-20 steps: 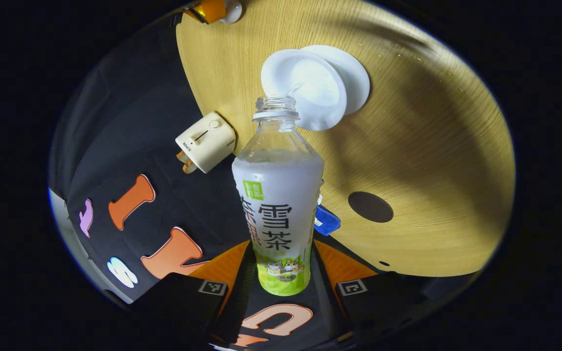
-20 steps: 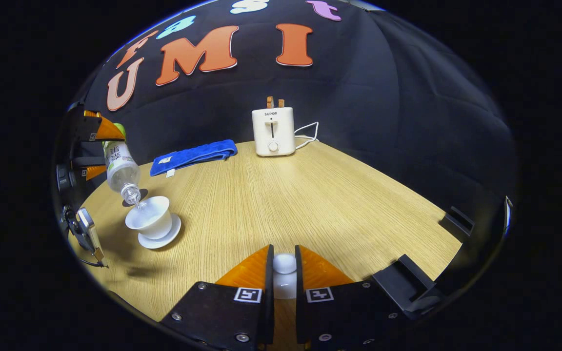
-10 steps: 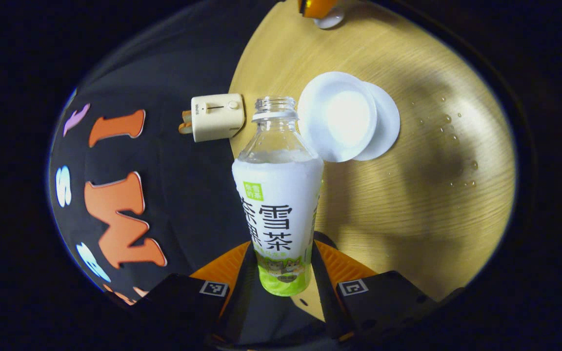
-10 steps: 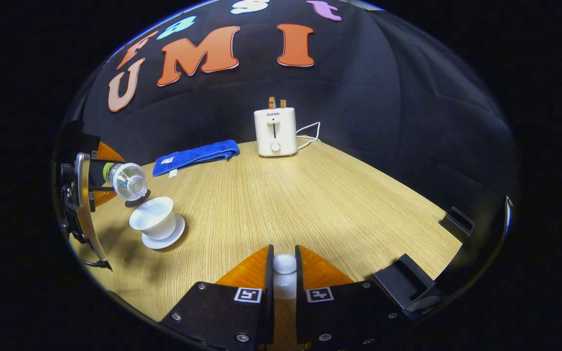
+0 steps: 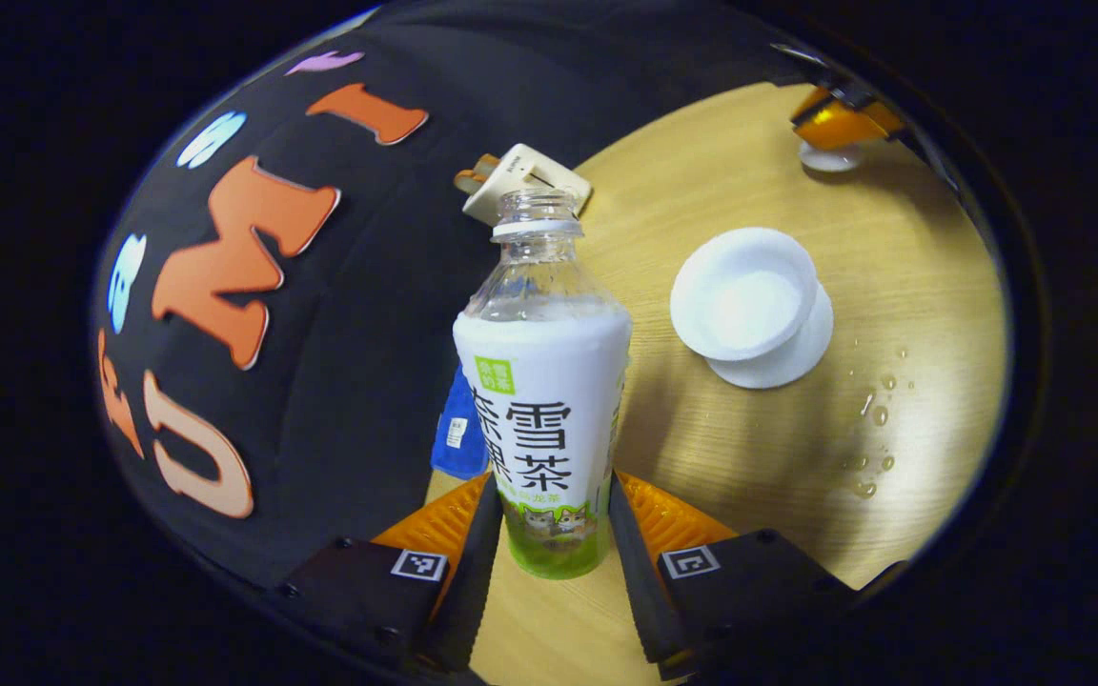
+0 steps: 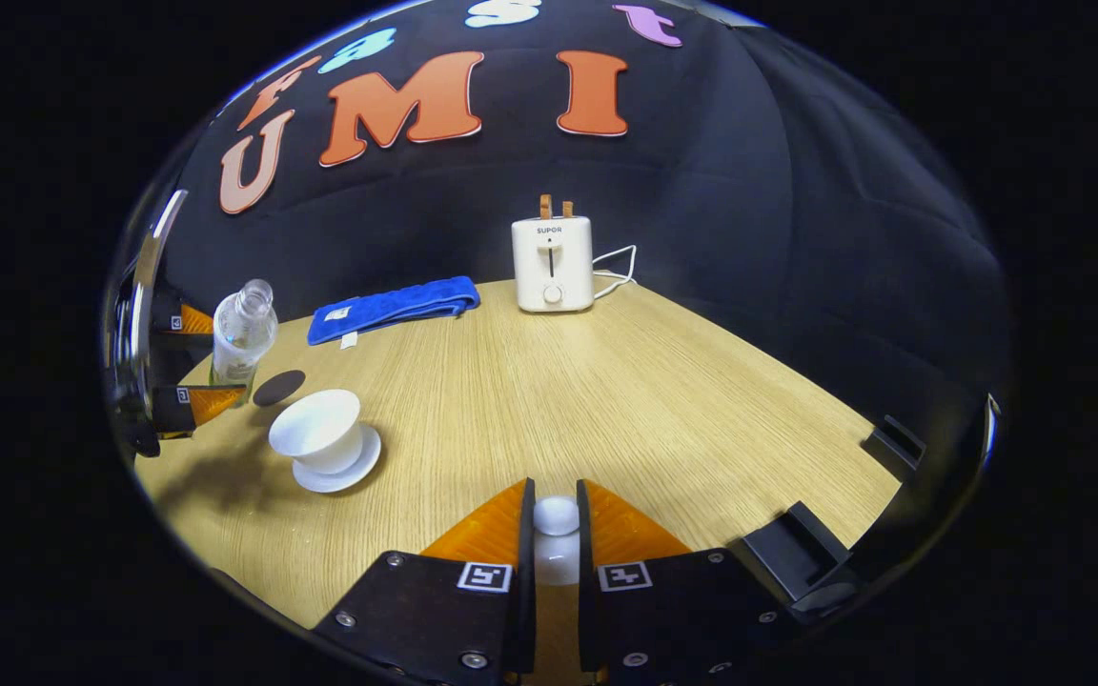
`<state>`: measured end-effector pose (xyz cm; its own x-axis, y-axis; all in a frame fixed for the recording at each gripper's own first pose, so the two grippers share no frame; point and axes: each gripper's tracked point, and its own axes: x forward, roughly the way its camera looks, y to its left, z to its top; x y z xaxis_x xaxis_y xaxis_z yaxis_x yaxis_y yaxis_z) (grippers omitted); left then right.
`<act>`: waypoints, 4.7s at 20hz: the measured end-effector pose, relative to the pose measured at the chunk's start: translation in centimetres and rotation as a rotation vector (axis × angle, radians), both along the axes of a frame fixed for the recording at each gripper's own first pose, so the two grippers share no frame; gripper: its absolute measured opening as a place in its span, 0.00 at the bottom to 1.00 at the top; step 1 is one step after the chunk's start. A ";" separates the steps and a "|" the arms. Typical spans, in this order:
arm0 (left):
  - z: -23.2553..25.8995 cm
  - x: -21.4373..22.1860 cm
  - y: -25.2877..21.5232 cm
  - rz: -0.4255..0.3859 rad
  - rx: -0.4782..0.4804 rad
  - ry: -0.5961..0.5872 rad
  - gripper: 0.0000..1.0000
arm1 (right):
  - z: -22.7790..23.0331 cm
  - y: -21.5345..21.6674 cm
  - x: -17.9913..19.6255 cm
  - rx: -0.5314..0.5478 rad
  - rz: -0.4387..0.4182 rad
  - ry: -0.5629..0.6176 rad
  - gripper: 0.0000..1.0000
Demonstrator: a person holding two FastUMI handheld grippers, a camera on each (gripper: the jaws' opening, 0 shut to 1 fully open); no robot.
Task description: Open the teacup lid with one hand, grasp the water bottle and pour water into the teacup with the other hand; after pouring, place the water bottle on the coaster and then close the teacup lid.
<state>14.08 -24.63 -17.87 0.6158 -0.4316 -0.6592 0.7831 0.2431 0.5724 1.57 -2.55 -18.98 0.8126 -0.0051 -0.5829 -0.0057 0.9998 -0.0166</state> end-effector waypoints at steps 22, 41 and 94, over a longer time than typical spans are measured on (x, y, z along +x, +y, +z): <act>-2.6 9.8 1.5 0.479 -0.761 0.335 0.67 | 1.0 2.3 1.7 -0.034 0.016 0.017 0.19; -4.2 9.5 1.7 0.474 -0.700 0.304 0.75 | 1.1 3.6 1.7 -0.037 0.028 0.023 0.19; 4.0 -3.0 19.4 0.836 -0.821 -0.005 0.95 | 5.2 18.3 4.4 0.107 0.319 -0.140 0.58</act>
